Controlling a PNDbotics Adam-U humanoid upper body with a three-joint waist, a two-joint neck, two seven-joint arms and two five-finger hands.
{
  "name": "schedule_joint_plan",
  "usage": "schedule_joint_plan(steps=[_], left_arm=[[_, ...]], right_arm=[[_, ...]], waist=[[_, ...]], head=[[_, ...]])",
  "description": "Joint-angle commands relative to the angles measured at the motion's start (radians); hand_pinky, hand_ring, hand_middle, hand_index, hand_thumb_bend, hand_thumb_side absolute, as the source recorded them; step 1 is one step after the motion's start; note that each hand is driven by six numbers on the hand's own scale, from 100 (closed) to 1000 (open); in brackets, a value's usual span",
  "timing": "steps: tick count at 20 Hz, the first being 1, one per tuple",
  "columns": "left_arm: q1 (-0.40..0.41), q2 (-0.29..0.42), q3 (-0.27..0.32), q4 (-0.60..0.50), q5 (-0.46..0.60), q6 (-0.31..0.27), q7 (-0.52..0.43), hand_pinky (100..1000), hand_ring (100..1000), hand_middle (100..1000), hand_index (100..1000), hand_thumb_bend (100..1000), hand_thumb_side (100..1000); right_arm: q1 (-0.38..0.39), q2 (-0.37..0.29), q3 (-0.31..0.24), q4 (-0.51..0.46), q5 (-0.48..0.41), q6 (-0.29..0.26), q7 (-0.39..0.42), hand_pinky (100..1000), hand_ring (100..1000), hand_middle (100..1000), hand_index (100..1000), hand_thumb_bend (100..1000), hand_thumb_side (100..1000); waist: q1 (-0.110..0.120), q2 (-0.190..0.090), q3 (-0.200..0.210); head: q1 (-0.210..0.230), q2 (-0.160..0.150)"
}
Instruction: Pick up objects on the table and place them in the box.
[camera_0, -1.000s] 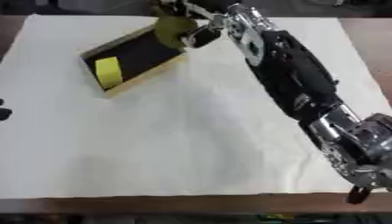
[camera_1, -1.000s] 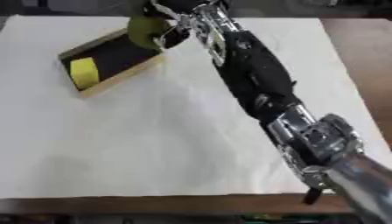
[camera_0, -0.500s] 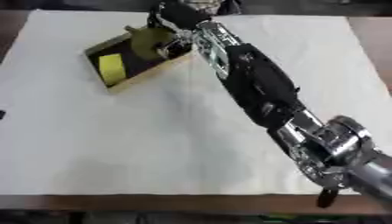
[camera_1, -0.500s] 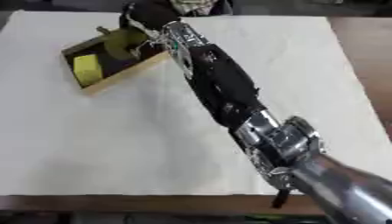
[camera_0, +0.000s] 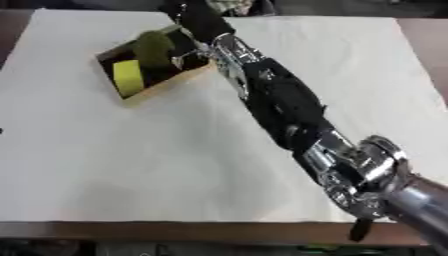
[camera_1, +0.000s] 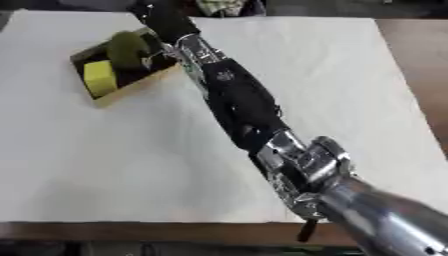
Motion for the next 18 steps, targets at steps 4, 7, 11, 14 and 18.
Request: schedule_joint_plan(steps=[4,7,11,14,18], left_arm=[[-0.007,0.008,0.007,-0.016,0.000,0.001,0.004,670,580,586,762,100,715],[-0.002,0.009,0.011,-0.015,-0.002,0.001,0.007,670,580,586,762,100,716],[0.008,0.012,0.019,-0.013,-0.006,0.002,0.014,670,581,586,761,100,716],[0.017,0.015,0.026,-0.012,-0.008,0.002,0.021,670,582,587,760,100,716],[0.028,0.022,0.037,-0.009,-0.014,0.004,0.030,670,583,587,759,100,716]], right_arm=[[-0.022,-0.044,-0.010,-0.009,0.028,0.072,0.000,806,857,973,1000,373,350],[-0.024,-0.067,-0.007,-0.034,-0.008,0.053,0.003,796,850,958,1000,301,313],[-0.024,-0.109,0.004,-0.103,-0.073,-0.008,0.018,769,827,896,982,185,191],[-0.007,-0.145,0.017,-0.172,-0.125,-0.060,0.033,744,806,858,961,100,139],[0.049,-0.204,0.055,-0.275,-0.196,-0.130,0.025,734,794,831,946,100,115]], waist=[[0.006,-0.019,-0.016],[0.008,-0.023,-0.035],[0.010,-0.033,-0.073],[0.011,-0.042,-0.109],[0.013,-0.054,-0.169]], head=[[0.009,0.005],[0.023,0.005],[0.048,0.005],[0.072,0.005],[0.109,0.005]])
